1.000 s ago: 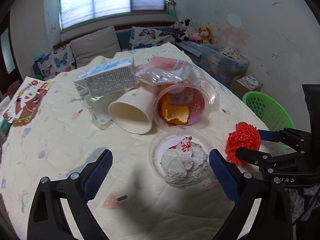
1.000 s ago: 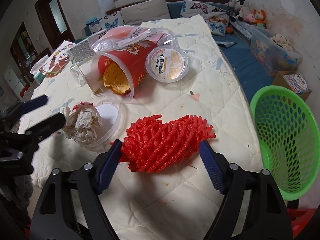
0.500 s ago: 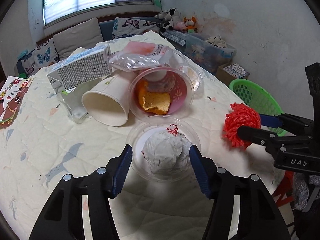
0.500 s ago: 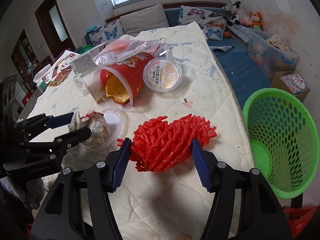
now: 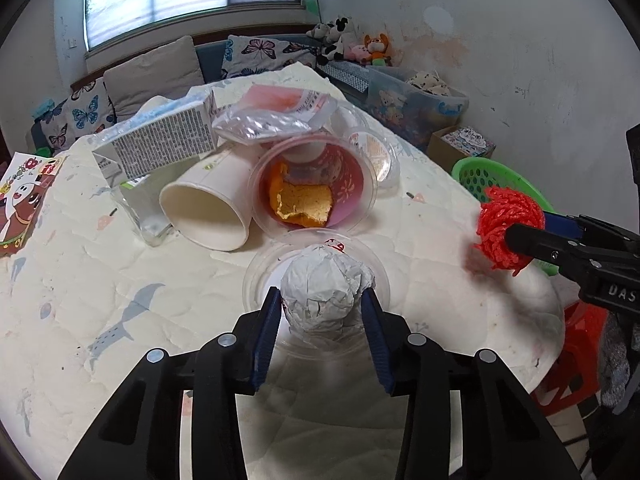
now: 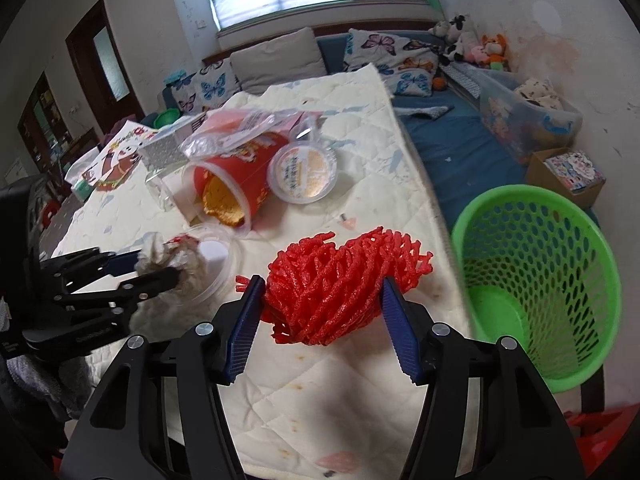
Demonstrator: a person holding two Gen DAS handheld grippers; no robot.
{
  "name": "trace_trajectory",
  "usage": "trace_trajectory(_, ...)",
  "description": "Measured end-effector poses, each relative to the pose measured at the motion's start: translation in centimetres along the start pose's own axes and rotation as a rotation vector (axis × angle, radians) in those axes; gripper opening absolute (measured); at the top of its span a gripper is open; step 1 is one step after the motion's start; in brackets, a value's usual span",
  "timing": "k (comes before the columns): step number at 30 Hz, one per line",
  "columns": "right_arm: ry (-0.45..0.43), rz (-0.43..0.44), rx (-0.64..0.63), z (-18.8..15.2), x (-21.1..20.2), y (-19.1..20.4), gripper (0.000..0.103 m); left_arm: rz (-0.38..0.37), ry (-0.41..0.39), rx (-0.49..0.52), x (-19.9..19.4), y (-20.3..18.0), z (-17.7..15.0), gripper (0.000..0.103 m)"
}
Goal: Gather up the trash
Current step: 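Carry the red net and tissue over the green basket and release both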
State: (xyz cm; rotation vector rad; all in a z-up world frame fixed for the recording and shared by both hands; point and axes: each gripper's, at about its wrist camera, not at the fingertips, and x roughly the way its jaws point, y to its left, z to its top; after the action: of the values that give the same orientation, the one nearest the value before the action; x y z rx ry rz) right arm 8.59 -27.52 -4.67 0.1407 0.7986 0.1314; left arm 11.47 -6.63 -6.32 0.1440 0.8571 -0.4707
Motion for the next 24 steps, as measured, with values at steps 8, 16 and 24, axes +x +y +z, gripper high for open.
trace_trajectory(8, -0.045, -0.089, 0.049, 0.3, -1.7, -4.1, 0.059, -0.012, -0.059, -0.009, -2.8, -0.6, 1.5, 0.034)
trace_trajectory(16, -0.042, -0.211, 0.079, -0.1, -1.8, -9.3, 0.06, -0.079, -0.098, 0.028, -3.5, -4.1, 4.0, 0.034)
trace_trajectory(24, -0.018, -0.286, 0.111, -1.0, -1.4, -14.0, 0.073, -0.159, -0.089, 0.077, -1.1, -9.2, 6.4, 0.034)
